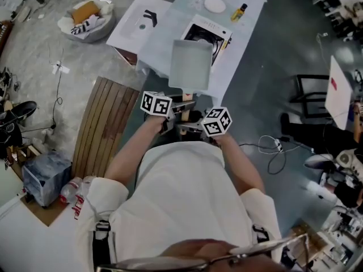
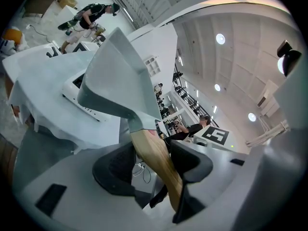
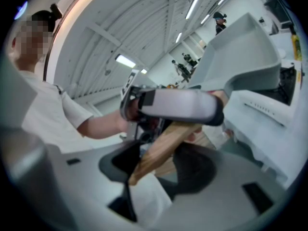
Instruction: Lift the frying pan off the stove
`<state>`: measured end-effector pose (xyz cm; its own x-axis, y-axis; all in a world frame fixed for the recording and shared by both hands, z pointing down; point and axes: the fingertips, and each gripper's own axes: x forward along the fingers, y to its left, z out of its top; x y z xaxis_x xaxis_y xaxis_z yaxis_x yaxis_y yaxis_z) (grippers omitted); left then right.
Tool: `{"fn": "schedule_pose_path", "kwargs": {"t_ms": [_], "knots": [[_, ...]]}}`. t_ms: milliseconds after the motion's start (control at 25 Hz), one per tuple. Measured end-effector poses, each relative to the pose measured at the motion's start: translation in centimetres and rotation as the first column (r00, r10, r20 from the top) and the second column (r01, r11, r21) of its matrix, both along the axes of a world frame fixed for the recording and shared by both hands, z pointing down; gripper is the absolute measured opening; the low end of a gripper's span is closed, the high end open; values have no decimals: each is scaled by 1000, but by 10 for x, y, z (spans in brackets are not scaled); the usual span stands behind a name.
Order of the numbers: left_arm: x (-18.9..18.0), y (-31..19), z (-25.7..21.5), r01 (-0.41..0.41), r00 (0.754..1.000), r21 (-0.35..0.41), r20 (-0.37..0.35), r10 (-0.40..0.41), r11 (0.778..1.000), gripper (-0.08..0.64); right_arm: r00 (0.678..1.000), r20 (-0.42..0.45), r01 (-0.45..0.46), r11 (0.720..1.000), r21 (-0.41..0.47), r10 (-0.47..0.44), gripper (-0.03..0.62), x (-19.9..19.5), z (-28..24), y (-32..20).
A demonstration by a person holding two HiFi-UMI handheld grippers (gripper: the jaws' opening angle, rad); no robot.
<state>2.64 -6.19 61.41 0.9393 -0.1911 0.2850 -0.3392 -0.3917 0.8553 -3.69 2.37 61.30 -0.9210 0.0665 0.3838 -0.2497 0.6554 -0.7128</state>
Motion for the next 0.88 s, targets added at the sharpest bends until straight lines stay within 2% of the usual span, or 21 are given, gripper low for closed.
{"fn": "schedule_pose_path", "kwargs": {"t_ms": [440, 880], "knots": [[24, 44, -15, 12, 1000, 10, 1, -12, 1000, 249, 1000, 18, 3, 1000, 14, -3, 233, 25, -15, 45], [69, 54, -29, 101, 995, 43, -4, -101, 994, 249, 997, 54, 58, 998, 17, -59, 235, 76, -31, 60]]}}
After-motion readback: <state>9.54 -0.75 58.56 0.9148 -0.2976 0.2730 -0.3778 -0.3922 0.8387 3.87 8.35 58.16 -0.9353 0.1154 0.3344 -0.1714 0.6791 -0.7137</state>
